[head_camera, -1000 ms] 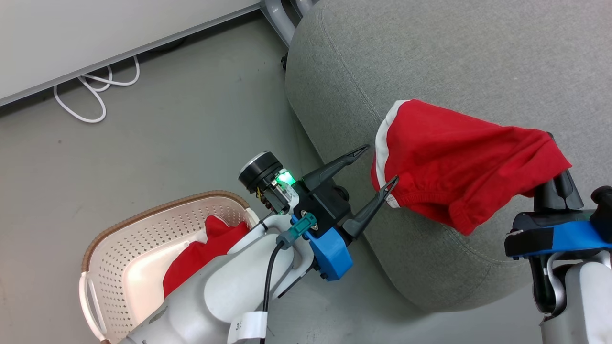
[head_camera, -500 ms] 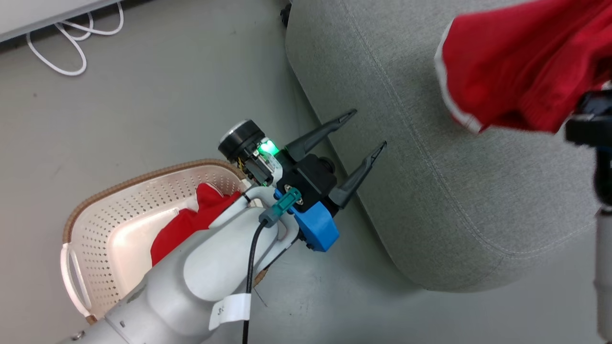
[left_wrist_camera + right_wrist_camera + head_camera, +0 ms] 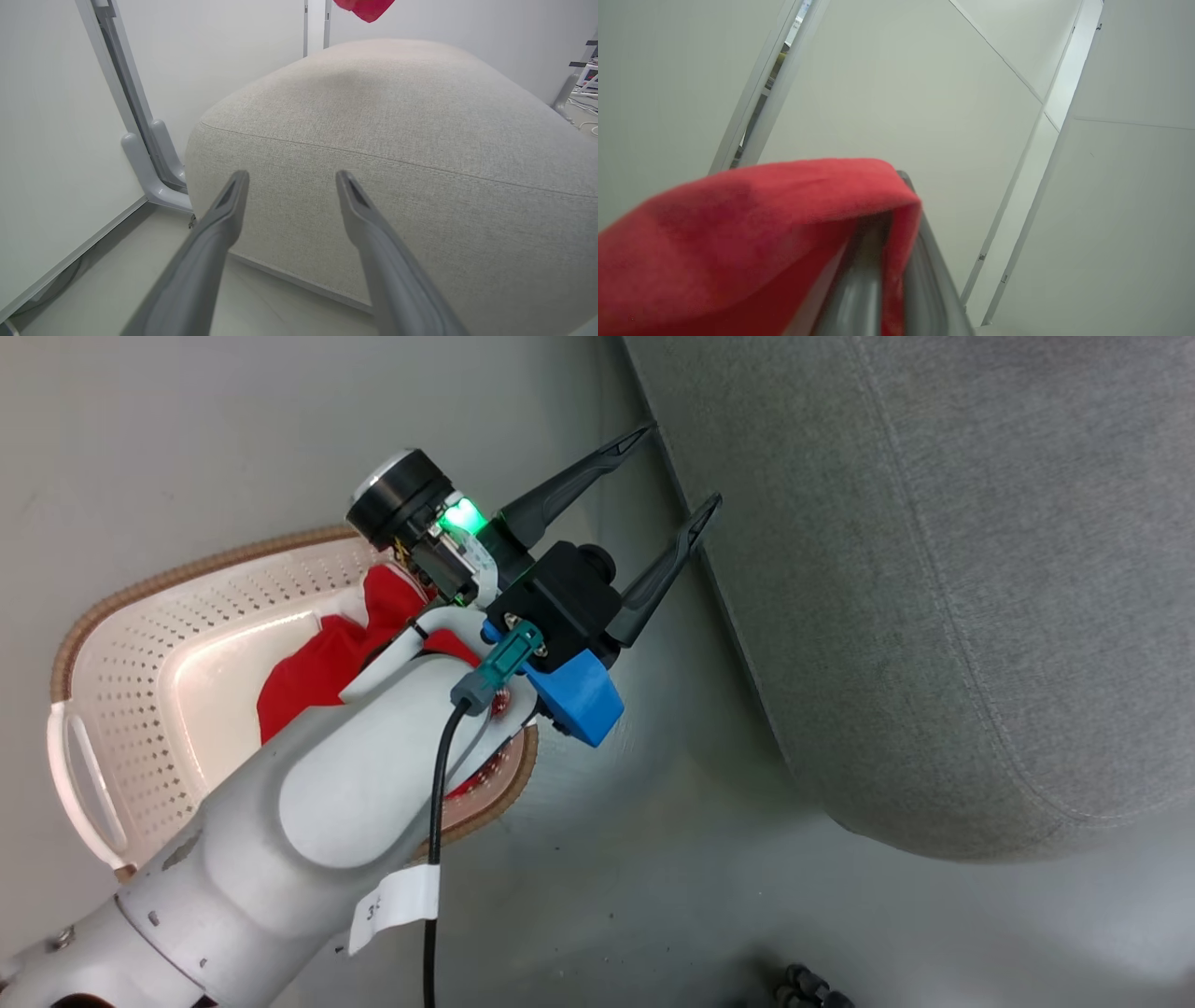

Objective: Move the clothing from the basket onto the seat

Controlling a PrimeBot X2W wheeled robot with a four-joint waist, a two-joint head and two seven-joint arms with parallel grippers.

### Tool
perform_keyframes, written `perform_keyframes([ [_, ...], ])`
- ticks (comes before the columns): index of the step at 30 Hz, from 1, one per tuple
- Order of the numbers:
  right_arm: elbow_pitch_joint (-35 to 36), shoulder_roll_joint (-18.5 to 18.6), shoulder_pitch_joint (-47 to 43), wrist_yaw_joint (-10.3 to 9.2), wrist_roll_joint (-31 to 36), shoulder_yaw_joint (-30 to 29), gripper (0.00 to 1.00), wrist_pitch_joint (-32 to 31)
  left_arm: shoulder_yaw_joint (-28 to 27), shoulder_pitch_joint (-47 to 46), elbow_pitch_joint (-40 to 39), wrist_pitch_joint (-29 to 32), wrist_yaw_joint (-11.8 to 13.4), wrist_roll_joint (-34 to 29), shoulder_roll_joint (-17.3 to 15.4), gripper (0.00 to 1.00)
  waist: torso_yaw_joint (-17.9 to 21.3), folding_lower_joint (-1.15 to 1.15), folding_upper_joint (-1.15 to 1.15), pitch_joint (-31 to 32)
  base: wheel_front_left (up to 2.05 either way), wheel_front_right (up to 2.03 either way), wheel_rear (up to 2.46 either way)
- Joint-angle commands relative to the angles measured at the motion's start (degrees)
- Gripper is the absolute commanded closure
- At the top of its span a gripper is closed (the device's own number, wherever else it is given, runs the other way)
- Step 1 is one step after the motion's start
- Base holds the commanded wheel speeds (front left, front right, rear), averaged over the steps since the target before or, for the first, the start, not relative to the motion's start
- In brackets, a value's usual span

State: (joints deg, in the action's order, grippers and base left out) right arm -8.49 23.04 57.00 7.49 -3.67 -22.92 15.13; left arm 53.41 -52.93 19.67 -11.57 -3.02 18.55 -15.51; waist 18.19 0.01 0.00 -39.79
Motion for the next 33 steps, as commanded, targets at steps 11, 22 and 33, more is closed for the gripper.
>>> perform_keyframes([
  [11, -15.86, 2.76, 1.37, 0.01, 1.23, -6.23, 1.00, 0.04, 0.26, -2.89, -4.48, 2.20, 0.81, -1.45, -2.30, 0.00, -2.26, -0.01, 0.00, -8.55, 0.00, 0.00, 0.00],
  [22, -22.27, -5.39, -4.17, 0.01, 2.24, -10.12, 1.00, 0.04, 0.99, -2.99, -5.73, 2.86, 0.98, -1.19, -3.33, 0.00, -2.46, -0.01, 0.00, -10.19, 0.00, 0.00, 0.00],
  [33, -21.83, -8.80, -9.17, 0.01, 2.12, -11.88, 0.00, 0.03, 1.63, -2.06, -4.88, 2.01, 1.44, -0.43, -2.80, 0.00, -1.89, -0.01, 0.00, -7.40, 0.00, 0.00, 0.00],
])
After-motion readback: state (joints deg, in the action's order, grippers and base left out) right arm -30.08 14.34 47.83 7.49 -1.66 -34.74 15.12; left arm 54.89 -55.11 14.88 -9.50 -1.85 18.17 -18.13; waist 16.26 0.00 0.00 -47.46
